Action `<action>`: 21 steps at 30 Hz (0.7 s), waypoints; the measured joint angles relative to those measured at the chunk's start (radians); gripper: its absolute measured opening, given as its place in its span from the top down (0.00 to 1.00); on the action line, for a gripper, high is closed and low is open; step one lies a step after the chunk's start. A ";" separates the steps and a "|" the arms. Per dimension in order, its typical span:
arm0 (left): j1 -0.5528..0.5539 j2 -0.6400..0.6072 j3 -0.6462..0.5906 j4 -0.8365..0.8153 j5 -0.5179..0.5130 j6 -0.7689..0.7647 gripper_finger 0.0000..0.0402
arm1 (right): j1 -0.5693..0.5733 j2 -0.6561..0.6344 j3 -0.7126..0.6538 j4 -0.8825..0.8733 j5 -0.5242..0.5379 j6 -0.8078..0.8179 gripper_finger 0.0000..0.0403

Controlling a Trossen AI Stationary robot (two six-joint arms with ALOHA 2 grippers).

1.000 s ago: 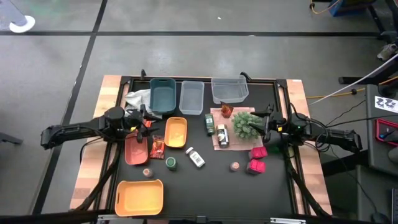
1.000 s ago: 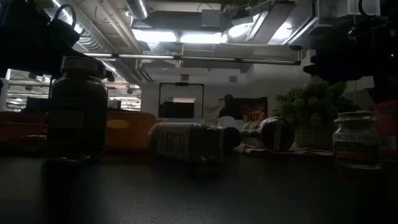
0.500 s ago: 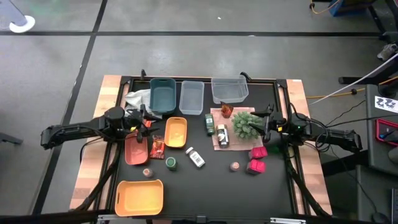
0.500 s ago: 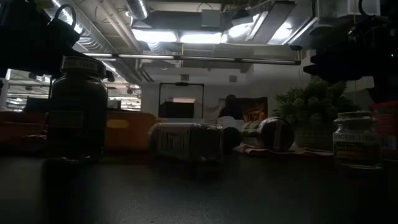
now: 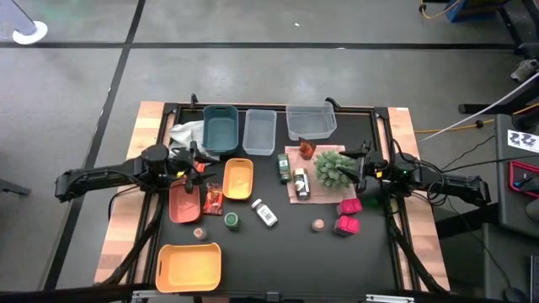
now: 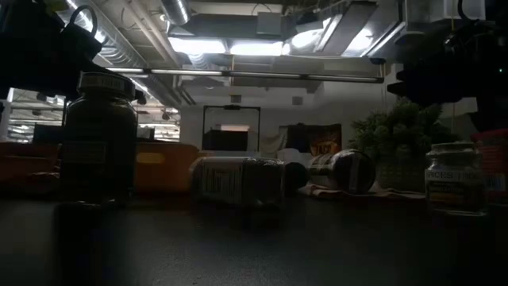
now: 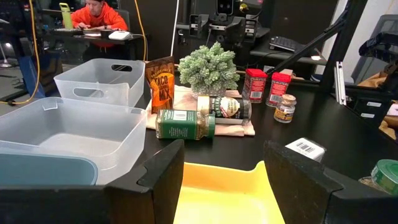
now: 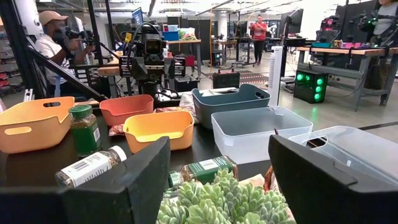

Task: Sort spices by type

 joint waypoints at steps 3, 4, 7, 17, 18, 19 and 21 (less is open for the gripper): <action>0.000 0.000 0.000 0.000 0.000 0.000 0.49 | 0.000 0.000 0.000 0.000 0.000 0.000 0.33; 0.000 0.000 0.000 0.000 0.000 0.000 0.49 | 0.000 0.000 0.000 0.003 0.000 0.004 0.33; 0.000 0.000 0.000 0.001 0.000 0.000 0.49 | 0.000 0.000 0.000 0.019 0.021 0.061 0.33; 0.001 0.000 0.000 0.005 -0.021 -0.029 0.49 | 0.000 0.000 0.009 0.136 0.054 0.105 0.33; 0.001 0.000 0.000 0.005 -0.038 -0.052 0.49 | 0.000 0.003 0.018 0.125 0.054 0.105 0.33; 0.001 0.000 0.000 0.006 -0.061 -0.078 0.49 | 0.000 0.011 0.032 0.124 0.054 0.103 0.33; 0.001 0.000 0.000 0.012 -0.109 -0.117 0.49 | 0.000 0.030 0.065 0.138 0.055 0.091 0.33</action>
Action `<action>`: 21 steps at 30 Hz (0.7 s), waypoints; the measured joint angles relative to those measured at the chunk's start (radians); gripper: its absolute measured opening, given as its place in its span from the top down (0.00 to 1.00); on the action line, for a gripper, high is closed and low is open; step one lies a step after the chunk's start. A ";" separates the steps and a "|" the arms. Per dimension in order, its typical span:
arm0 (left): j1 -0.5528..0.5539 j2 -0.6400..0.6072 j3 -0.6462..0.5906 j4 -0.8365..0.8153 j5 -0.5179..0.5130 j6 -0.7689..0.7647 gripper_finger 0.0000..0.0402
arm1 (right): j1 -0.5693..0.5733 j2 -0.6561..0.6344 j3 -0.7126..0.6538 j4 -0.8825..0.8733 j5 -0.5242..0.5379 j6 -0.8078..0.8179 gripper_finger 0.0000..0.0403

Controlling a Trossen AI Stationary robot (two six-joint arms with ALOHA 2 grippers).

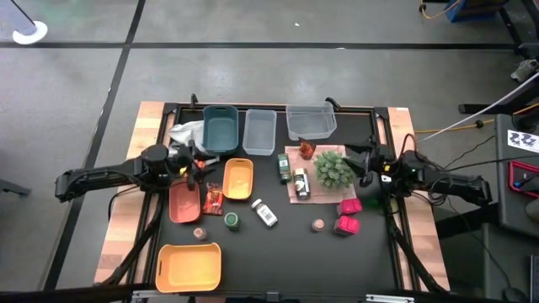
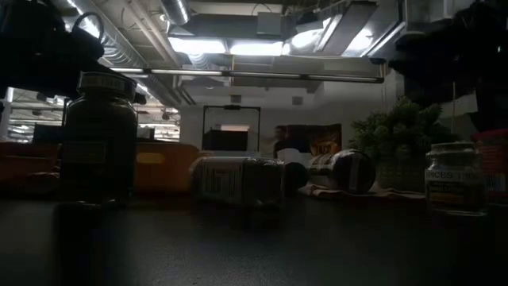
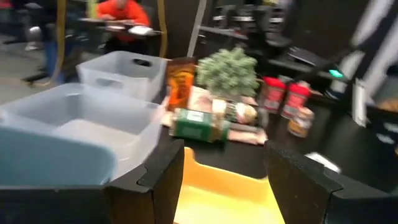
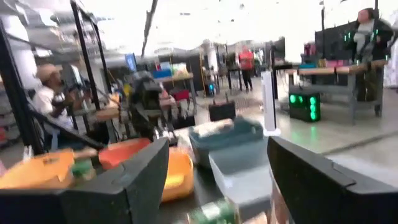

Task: Sort spices by type
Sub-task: Put the right orange seasoning pack into the right transparent bin

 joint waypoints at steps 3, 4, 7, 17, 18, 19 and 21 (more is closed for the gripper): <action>0.000 0.000 0.000 0.004 -0.061 -0.014 0.49 | 0.000 0.053 0.042 -0.006 0.006 -0.040 0.33; 0.000 0.000 0.000 0.004 -0.075 -0.011 0.49 | 0.000 0.079 0.058 -0.008 0.007 -0.047 0.33; 0.000 0.000 0.000 0.004 -0.095 -0.009 0.49 | 0.000 0.161 0.108 -0.007 0.039 -0.070 0.33; 0.001 0.000 0.000 0.006 -0.096 -0.008 0.49 | -0.001 0.507 0.329 -0.110 0.163 -0.093 0.33; 0.001 0.000 0.000 0.006 -0.096 -0.008 0.49 | -0.001 0.536 0.355 -0.135 0.174 -0.092 0.33; 0.001 0.000 0.000 0.006 -0.096 -0.007 0.49 | -0.001 0.564 0.381 -0.160 0.184 -0.093 0.33; 0.001 0.000 0.000 0.006 -0.096 -0.007 0.49 | -0.001 0.624 0.435 -0.198 0.191 -0.093 0.33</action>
